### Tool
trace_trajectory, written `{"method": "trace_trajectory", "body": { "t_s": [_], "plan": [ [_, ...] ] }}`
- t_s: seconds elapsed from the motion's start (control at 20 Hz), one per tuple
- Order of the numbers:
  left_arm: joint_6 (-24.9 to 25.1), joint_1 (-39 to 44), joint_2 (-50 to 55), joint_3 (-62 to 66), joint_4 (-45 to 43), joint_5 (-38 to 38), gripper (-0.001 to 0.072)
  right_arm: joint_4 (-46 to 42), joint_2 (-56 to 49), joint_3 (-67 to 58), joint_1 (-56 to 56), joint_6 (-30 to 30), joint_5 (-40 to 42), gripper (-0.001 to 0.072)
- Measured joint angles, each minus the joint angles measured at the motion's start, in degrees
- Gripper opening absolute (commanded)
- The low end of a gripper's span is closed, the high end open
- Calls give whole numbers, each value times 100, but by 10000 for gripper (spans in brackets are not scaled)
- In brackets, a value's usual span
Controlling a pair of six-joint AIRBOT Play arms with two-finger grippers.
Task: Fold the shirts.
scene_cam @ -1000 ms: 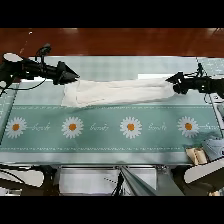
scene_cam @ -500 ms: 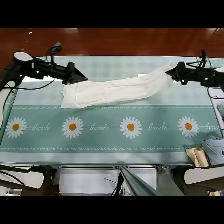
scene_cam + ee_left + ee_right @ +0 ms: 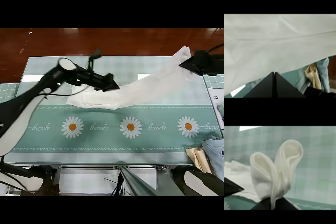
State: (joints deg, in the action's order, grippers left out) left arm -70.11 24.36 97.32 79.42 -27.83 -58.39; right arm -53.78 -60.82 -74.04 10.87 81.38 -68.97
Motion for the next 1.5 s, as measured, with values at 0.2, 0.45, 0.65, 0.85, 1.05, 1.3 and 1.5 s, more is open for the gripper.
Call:
{"method": "trace_trajectory", "body": {
  "t_s": [0.2,0.45,0.65,0.85,1.05,1.3,1.5],
  "plan": [
    [-85,1032,358,0,210,581,27,-518,807,0,-459,732,-138,34],
    [-291,2020,739,0,737,1628,26,-918,1453,0,-848,1373,-382,34],
    [-343,1762,439,-2,535,1921,25,-1445,1615,0,-931,1513,-542,33],
    [-365,675,-627,0,-391,1727,25,-1773,1285,0,-1137,1270,-452,33],
    [-365,-907,-1985,0,-1102,1204,26,-1934,415,0,-1989,1187,262,34],
    [-367,-2785,-3320,0,-1381,59,26,-1974,-1165,0,-3257,1517,1744,34],
    [-367,-3499,-3956,0,-1506,-748,27,-1329,-2424,0,-4070,1753,3027,434]
  ]
}}
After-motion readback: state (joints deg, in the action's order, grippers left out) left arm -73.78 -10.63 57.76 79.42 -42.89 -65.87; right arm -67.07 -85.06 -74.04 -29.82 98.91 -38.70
